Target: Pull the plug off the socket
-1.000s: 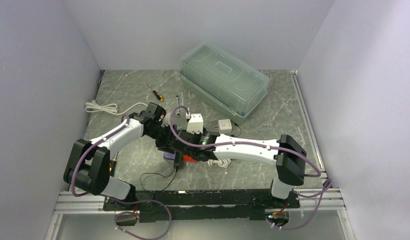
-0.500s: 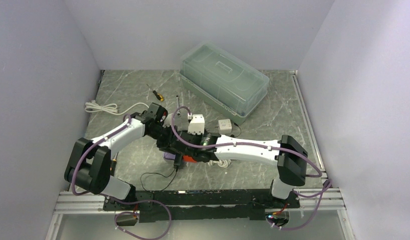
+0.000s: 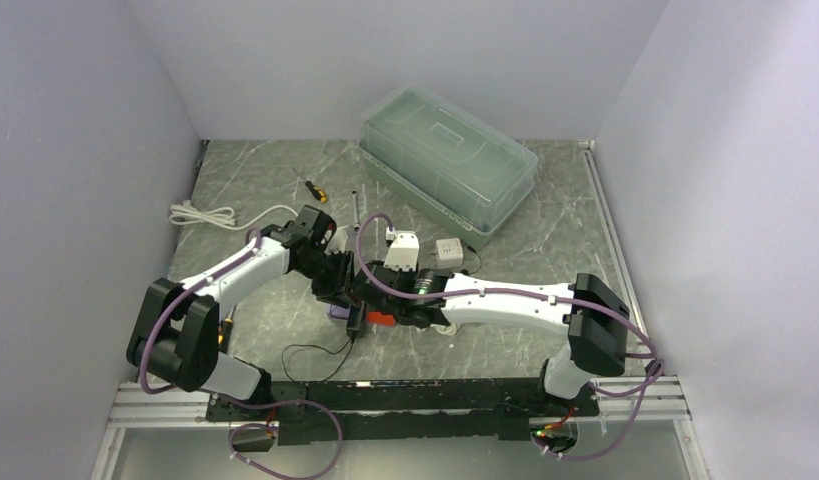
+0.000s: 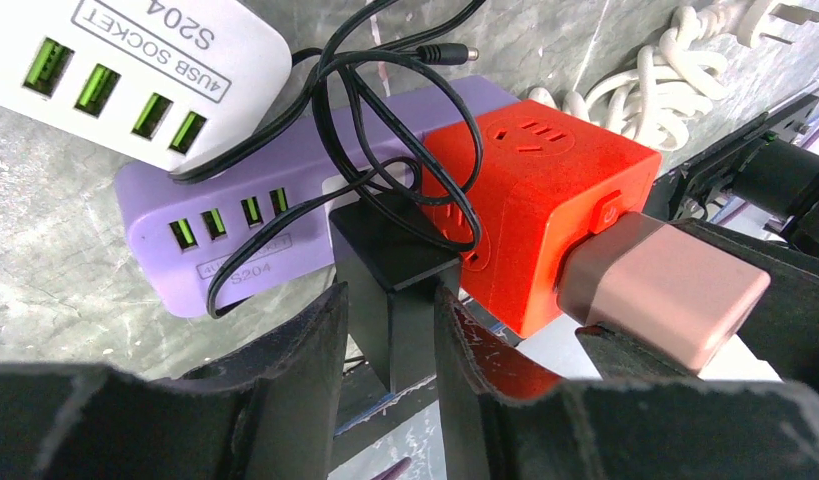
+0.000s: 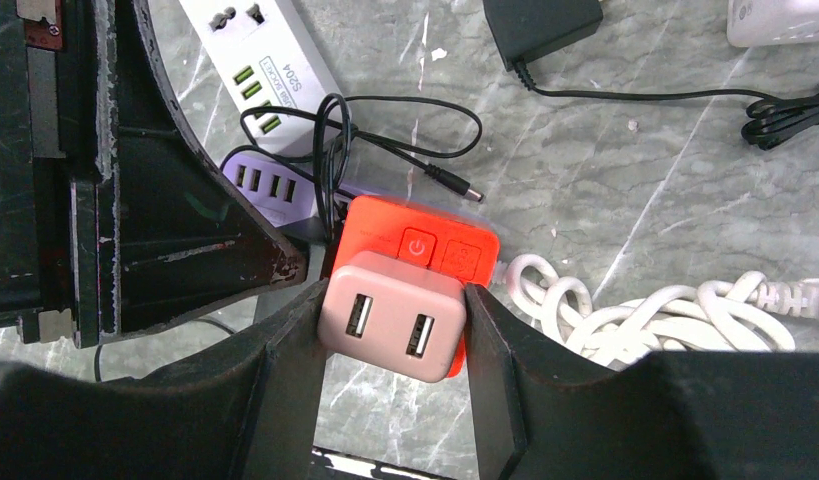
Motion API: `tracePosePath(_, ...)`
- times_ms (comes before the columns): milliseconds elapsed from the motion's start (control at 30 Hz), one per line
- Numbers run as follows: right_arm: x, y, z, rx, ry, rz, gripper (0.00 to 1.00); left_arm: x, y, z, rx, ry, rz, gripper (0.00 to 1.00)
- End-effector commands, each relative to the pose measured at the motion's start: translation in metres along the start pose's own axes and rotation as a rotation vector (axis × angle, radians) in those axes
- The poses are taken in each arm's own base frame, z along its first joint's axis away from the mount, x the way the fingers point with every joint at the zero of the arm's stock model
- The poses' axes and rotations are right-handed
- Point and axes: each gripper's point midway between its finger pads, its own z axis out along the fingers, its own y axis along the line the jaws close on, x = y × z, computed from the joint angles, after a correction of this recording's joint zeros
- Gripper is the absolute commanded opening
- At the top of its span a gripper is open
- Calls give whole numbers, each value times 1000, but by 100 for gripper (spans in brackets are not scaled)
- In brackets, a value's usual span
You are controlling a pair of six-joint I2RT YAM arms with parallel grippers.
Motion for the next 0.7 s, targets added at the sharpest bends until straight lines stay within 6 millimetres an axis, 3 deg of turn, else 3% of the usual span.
tracePosePath(0, -12, 3, -9, -29, -26, 62, 12, 0, 22, 3, -129, 7, 23, 40)
tracePosePath(133, -13, 6, -9, -45, -30, 62, 10, -6, 22, -3, -153, -25, 38, 43)
tracePosePath(300, -11, 9, -5, -41, -25, 48, 8, -23, 7, -27, -128, -176, 100, 70)
tracePosePath(400, -11, 9, -4, -34, -25, 43, 8, -25, -12, -41, -44, -243, 145, 79)
tracePosePath(533, -12, 9, -5, -32, -25, 46, 8, -19, -36, -48, 92, -270, 185, 84)
tracePosePath(667, -13, 10, -7, -40, -26, 52, 8, -14, -42, -42, 143, -226, 176, 83)
